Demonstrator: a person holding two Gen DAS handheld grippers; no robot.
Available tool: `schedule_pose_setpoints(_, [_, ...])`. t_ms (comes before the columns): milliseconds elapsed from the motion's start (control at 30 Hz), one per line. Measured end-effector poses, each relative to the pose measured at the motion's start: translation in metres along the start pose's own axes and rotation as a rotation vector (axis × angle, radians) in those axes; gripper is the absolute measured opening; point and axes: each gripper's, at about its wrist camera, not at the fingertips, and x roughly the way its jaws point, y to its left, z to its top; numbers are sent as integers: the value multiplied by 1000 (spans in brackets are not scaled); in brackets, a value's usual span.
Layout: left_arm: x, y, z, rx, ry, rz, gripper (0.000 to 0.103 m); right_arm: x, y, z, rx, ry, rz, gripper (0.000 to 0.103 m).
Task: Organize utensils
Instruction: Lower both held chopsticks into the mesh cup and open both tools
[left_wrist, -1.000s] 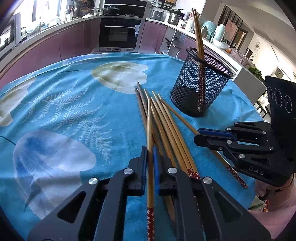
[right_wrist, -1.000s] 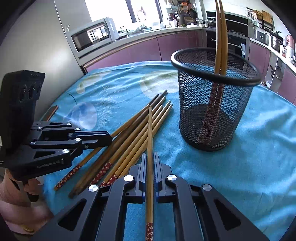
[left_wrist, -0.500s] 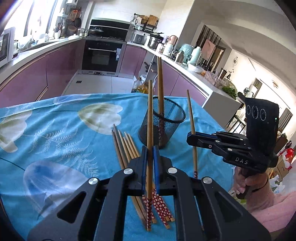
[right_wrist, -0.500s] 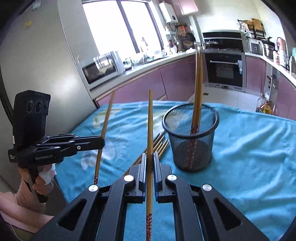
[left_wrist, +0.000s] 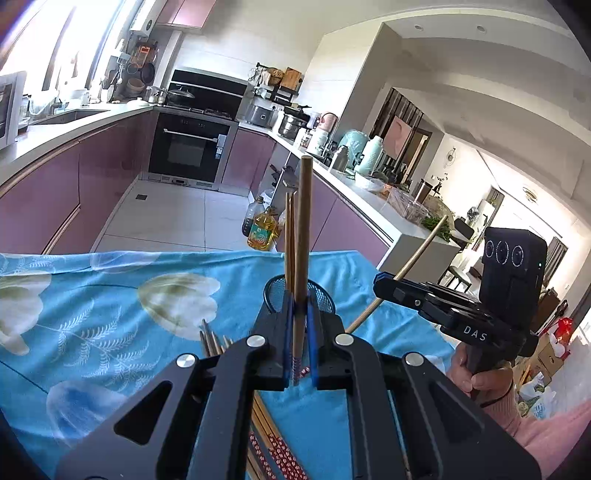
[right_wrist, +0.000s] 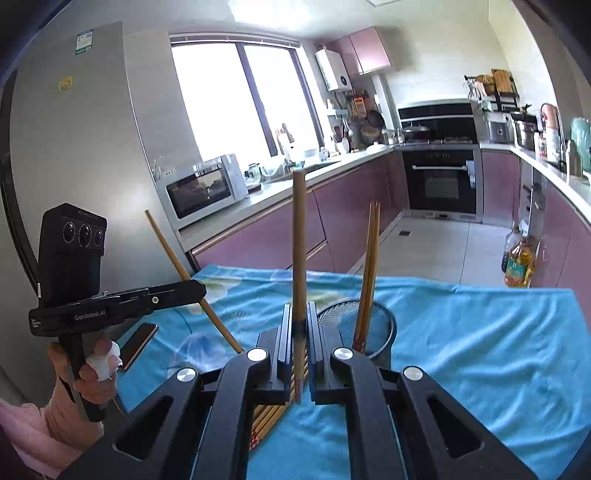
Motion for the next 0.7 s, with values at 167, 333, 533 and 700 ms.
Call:
schedule_pose_setpoints(167, [4,-9,23,14,-35,1,7,-7,-2,22,-28,-45,-17,6])
schedule_pose_setpoints(333, [5,-22,43,39,-64,-1,7,-16,-6,39,-33,-91,-26,6])
schedule_pose_setpoints(533, [11,-30,61,54,-87,11,7,-17,-13,52,-31,-129,-48,6])
schedule_pose_setpoints(700, [27,-32,65,74,-61,49,7,-4,-22,53,-11,-114,-60,6])
